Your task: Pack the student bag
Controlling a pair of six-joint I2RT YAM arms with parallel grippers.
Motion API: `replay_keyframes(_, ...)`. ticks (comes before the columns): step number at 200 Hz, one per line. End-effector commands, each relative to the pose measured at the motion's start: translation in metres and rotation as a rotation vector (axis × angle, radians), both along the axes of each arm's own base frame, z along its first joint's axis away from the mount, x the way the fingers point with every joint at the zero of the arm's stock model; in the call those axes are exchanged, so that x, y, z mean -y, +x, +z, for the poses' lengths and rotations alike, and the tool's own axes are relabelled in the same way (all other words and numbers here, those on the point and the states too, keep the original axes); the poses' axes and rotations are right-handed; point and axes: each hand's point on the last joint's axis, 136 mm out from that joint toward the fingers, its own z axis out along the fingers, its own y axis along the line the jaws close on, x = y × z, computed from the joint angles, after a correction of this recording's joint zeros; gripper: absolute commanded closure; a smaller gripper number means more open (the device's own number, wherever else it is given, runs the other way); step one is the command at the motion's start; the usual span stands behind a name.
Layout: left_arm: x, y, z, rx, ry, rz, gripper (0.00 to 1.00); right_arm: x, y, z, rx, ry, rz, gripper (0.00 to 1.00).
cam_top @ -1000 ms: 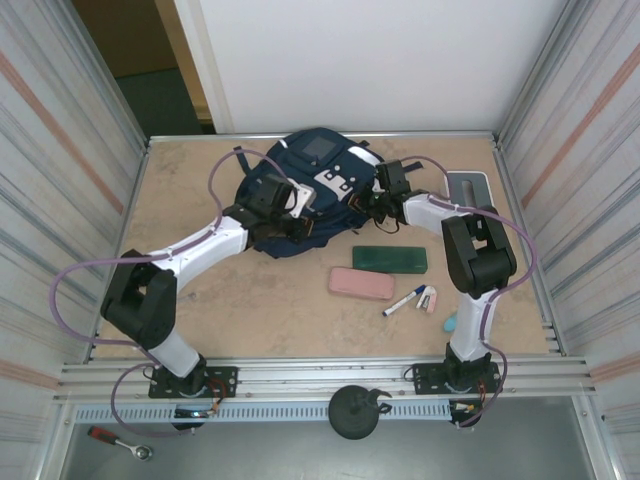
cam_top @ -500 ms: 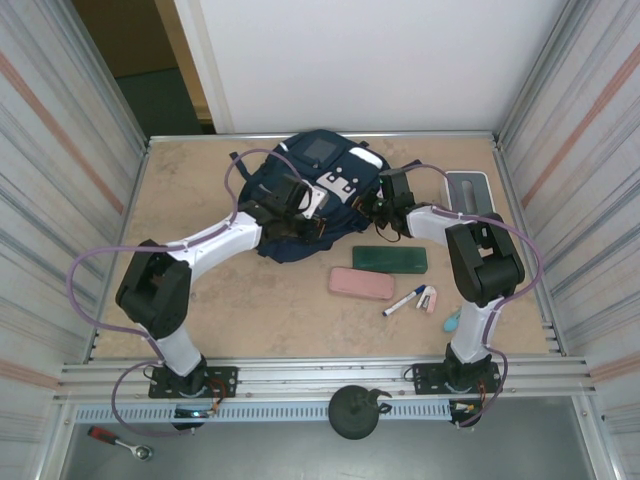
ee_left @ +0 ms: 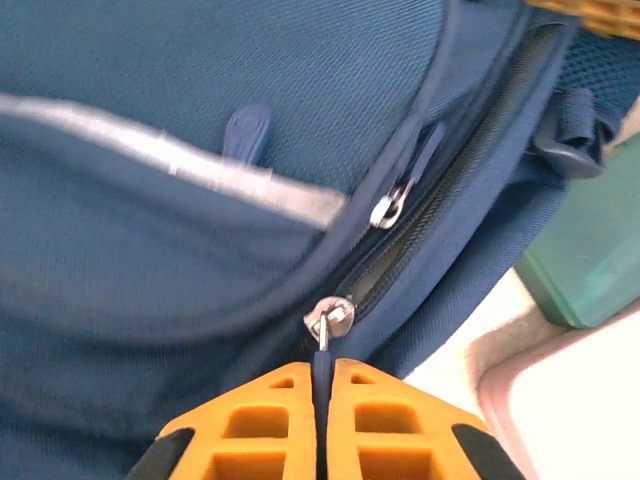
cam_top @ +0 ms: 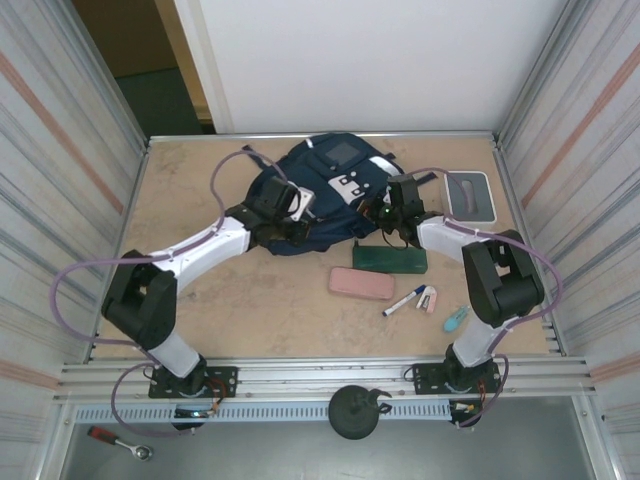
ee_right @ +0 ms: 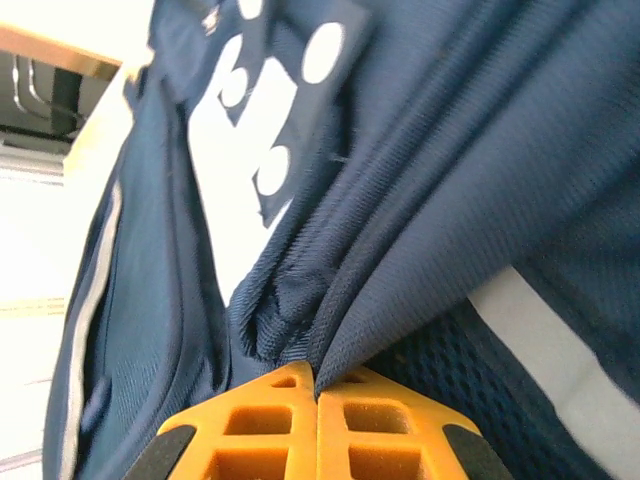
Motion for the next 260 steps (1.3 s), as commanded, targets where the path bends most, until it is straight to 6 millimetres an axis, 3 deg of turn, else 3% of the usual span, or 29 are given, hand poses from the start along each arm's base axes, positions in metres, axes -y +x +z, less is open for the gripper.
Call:
replay_keyframes(1,-0.048,0.009,0.010,0.052,0.097,0.121,1.00,0.031,0.010,0.009,0.075,-0.144,-0.072,1.00)
replay_keyframes(46,0.026,0.008,0.036,0.069,-0.070,-0.058,1.00,-0.009,0.011,0.022,0.117,-0.070,0.017,1.00)
replay_keyframes(92,0.068,0.013,0.045,0.082,-0.109,-0.130,1.00,-0.053,0.000,0.034,0.145,0.004,0.119,1.00)
replay_keyframes(118,0.047,0.018,0.034,0.084,-0.028,-0.069,1.00,-0.039,0.002,0.033,0.149,-0.026,0.092,1.00)
replay_keyframes(147,-0.015,0.021,0.023,0.085,0.050,0.084,1.00,0.002,0.004,0.023,0.125,-0.114,0.007,1.00)
replay_keyframes(162,-0.050,0.022,0.018,0.086,0.094,0.159,1.00,0.014,0.003,0.019,0.117,-0.143,-0.017,1.00)
replay_keyframes(179,-0.063,0.021,0.018,0.089,0.121,0.174,1.00,0.014,0.001,0.016,0.113,-0.157,-0.016,1.00)
replay_keyframes(193,-0.046,0.017,0.021,0.076,0.076,0.127,1.00,0.007,0.001,0.015,0.114,-0.151,-0.007,1.00)
replay_keyframes(232,0.033,0.009,0.036,0.069,-0.072,-0.048,1.00,-0.021,0.002,0.020,0.132,-0.113,0.048,1.00)
replay_keyframes(260,0.062,0.010,0.046,0.072,-0.130,-0.105,1.00,-0.039,-0.001,0.028,0.157,-0.090,0.088,1.00)
